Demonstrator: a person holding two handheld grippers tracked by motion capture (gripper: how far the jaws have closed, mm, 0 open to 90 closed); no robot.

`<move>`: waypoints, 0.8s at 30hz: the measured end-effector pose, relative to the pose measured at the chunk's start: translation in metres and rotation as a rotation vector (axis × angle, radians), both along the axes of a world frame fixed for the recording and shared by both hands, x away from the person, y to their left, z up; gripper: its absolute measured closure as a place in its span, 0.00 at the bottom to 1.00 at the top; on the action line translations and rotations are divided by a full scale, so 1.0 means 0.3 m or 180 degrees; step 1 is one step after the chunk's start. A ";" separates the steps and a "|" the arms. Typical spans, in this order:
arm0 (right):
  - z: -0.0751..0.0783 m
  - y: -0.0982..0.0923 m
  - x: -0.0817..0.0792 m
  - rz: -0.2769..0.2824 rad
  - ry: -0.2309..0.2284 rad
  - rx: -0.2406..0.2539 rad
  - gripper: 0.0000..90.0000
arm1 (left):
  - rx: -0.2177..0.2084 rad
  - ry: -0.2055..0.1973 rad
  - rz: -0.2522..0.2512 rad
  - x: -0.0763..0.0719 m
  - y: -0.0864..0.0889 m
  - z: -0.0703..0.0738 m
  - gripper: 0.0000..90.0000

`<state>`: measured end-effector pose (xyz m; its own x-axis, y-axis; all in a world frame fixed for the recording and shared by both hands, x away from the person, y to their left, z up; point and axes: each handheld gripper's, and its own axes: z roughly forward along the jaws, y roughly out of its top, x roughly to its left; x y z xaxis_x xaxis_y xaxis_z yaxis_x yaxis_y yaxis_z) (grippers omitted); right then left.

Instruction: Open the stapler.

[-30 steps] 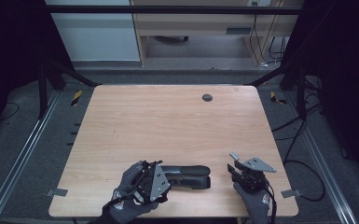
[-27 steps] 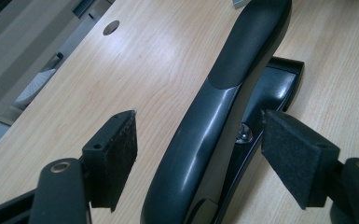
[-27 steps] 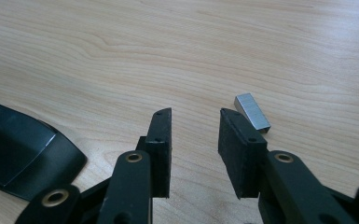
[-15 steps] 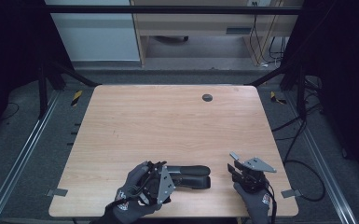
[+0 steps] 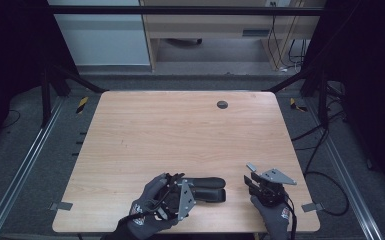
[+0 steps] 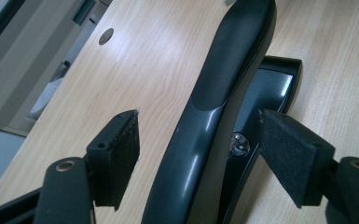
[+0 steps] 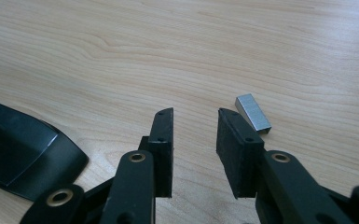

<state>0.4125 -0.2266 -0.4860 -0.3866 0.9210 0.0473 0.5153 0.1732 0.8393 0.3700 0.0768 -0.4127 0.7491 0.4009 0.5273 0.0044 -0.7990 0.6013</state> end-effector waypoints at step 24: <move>0.003 0.001 -0.002 -0.0002 -0.0016 0.0041 0.76 | 0.0230 -0.0148 -0.0121 0.004 -0.080 0.014 0.32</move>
<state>0.4119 -0.2264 -0.4850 -0.3862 0.9206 0.0573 0.5112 0.1620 0.8440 0.3713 0.0527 -0.4084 0.7371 0.3323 0.5884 -0.0533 -0.8395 0.5408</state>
